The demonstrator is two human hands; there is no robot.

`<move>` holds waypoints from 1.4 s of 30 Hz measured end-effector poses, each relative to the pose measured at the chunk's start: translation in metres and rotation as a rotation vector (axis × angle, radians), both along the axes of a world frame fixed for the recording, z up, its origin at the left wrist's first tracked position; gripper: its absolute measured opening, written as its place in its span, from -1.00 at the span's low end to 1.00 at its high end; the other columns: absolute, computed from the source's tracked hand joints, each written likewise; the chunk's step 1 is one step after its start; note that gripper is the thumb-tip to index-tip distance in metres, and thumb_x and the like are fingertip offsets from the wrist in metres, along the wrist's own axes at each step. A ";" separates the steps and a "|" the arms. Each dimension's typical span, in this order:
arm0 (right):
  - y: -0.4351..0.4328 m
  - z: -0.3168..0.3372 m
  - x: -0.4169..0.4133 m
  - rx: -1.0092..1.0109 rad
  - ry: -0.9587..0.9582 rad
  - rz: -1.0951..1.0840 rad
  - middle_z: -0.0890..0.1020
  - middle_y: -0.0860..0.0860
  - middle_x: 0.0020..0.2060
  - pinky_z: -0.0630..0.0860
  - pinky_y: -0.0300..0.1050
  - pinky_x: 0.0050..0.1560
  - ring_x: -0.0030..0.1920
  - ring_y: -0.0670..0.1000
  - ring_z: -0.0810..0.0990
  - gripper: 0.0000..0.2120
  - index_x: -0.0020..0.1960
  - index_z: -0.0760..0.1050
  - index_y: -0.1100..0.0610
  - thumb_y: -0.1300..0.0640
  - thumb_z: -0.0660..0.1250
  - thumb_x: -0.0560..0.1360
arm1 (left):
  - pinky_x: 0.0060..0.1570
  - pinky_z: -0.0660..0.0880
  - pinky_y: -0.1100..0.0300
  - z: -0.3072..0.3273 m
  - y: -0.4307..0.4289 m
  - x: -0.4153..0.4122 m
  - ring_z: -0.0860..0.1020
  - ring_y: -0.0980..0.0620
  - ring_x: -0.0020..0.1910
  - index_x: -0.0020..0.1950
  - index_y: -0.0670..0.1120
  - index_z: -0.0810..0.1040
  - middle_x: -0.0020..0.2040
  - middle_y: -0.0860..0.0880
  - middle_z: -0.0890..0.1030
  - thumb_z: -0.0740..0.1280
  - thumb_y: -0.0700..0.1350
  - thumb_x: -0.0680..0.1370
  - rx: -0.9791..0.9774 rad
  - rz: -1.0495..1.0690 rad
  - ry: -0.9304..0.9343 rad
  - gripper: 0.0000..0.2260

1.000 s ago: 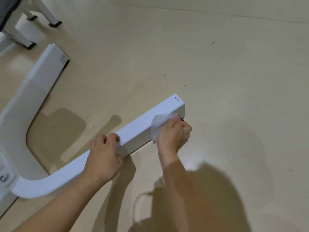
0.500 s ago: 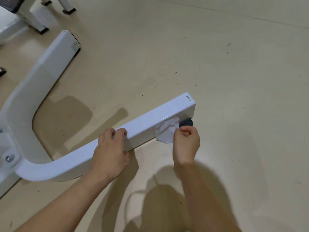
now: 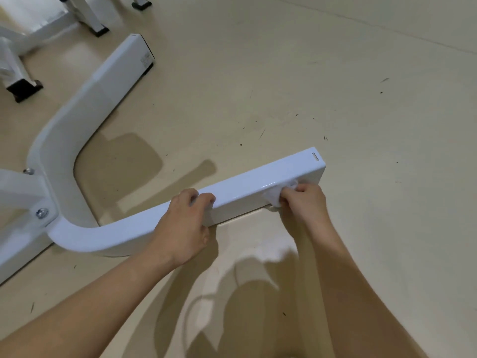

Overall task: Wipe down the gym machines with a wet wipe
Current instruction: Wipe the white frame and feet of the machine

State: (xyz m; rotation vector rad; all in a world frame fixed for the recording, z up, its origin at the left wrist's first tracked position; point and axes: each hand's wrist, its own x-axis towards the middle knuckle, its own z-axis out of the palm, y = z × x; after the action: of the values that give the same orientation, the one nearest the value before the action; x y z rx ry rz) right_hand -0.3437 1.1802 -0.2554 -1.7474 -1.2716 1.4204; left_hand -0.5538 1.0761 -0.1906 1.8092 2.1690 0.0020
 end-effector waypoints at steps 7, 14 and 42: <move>-0.038 -0.007 -0.086 -0.169 0.130 0.364 0.50 0.24 -0.47 0.48 -0.04 -0.32 -0.44 0.08 0.42 -0.86 -0.37 0.50 0.31 0.26 0.26 0.31 | -0.03 0.33 0.20 -0.001 -0.033 -0.033 0.39 -0.03 0.14 0.22 -0.03 0.51 0.11 -0.01 0.40 0.23 -0.28 0.43 0.090 0.141 -0.031 -0.61; -0.054 0.003 -0.099 -0.368 0.354 0.302 0.45 0.24 -0.32 0.41 -0.08 -0.34 -0.39 0.09 0.42 -0.93 -0.10 0.53 0.28 0.30 0.27 0.48 | -0.02 0.38 0.26 -0.019 -0.067 -0.024 0.51 0.08 0.02 0.10 0.00 0.61 0.06 0.07 0.58 0.19 -0.29 0.45 -0.045 0.148 -0.255 -0.65; -0.107 0.021 -0.197 0.146 -0.110 1.061 0.55 -0.19 -0.35 0.34 -0.32 -0.23 -0.32 -0.26 0.47 -0.69 -0.24 0.53 -0.09 0.27 0.22 0.51 | -0.22 0.36 0.17 -0.036 -0.076 -0.099 0.55 -0.10 -0.10 -0.29 -0.01 0.43 -0.16 -0.05 0.59 0.21 0.00 0.53 -0.107 0.478 -0.233 -0.79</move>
State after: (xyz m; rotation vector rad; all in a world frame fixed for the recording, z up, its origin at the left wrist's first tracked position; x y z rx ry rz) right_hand -0.5408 1.0736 -0.2339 -1.0369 -2.4849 1.6616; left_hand -0.6523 0.9997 -0.2270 1.1358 2.3192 0.1895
